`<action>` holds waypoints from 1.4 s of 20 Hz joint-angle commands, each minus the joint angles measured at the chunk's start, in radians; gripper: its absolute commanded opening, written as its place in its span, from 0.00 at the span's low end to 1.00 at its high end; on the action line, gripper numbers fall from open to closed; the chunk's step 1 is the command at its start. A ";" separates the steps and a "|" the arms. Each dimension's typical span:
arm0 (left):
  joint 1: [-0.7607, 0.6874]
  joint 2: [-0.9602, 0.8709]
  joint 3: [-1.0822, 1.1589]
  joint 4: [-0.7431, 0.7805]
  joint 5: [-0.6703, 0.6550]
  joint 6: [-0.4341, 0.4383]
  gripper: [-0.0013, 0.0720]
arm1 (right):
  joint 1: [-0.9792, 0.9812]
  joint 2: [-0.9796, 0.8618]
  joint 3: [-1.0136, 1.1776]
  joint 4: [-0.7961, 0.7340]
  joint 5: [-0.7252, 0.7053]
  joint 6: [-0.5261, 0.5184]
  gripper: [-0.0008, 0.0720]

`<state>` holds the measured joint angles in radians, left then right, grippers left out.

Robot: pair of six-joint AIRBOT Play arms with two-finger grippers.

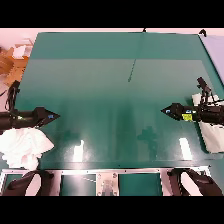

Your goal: Fold the shirts.

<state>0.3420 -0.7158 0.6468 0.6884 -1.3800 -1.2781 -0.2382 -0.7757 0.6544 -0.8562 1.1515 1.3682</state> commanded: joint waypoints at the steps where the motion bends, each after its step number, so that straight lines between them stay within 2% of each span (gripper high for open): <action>1: 0.000 0.001 0.000 0.001 0.000 0.000 0.05 | 0.001 0.001 0.000 0.000 0.000 0.000 0.03; 3: 0.000 0.001 0.000 0.007 0.000 0.000 0.05 | 0.001 0.001 0.000 0.000 0.000 0.000 0.03; 4: 0.000 0.001 0.010 0.060 0.000 -0.029 0.05 | 0.001 0.001 0.000 0.000 0.001 0.000 0.03; 5: 0.000 0.001 0.031 0.193 0.000 -0.093 0.05 | 0.001 0.001 0.000 0.000 0.000 0.000 0.03; 8: 0.000 0.001 0.099 0.822 -0.006 -0.311 0.05 | 0.001 0.001 0.000 0.001 0.001 0.000 0.03; 9: 0.000 0.000 0.096 0.982 -0.007 -0.374 0.18 | 0.001 0.001 0.000 0.000 0.000 0.000 0.03; 10: 0.000 -0.003 0.084 1.075 0.006 -0.410 0.89 | 0.001 0.001 0.000 0.000 0.000 0.000 0.03; 11: 0.000 -0.007 0.062 1.136 0.028 -0.451 0.99 | 0.001 0.001 0.000 0.000 0.000 0.000 0.03; 14: 0.000 -0.079 0.009 1.151 0.100 -0.449 1.00 | 0.001 0.001 0.000 0.000 0.000 0.000 0.03; 19: 0.000 -0.301 -0.018 1.149 0.197 -0.450 1.00 | 0.001 0.001 0.000 0.000 0.000 0.000 0.03; 20: 0.000 -0.338 -0.018 1.143 0.196 -0.450 0.87 | 0.001 0.001 -0.001 0.000 0.000 0.000 0.03; 21: 0.000 -0.369 -0.017 1.138 0.186 -0.450 0.40 | 0.001 0.001 -0.001 0.000 0.000 0.000 0.03; 22: 0.000 -0.390 -0.017 1.133 0.176 -0.448 0.06 | 0.001 0.001 -0.001 0.000 0.000 0.000 0.03; 25: 0.000 -0.397 0.032 1.085 0.146 -0.433 0.05 | 0.001 0.001 -0.001 0.000 0.000 0.000 0.03; 28: -0.003 -0.397 0.230 0.860 0.051 -0.335 0.05 | 0.001 0.001 -0.001 0.000 0.000 0.000 0.03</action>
<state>0.3416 -1.1000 0.7475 1.7271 -1.2591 -1.6909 -0.2382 -0.7757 0.6544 -0.8562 1.1519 1.3682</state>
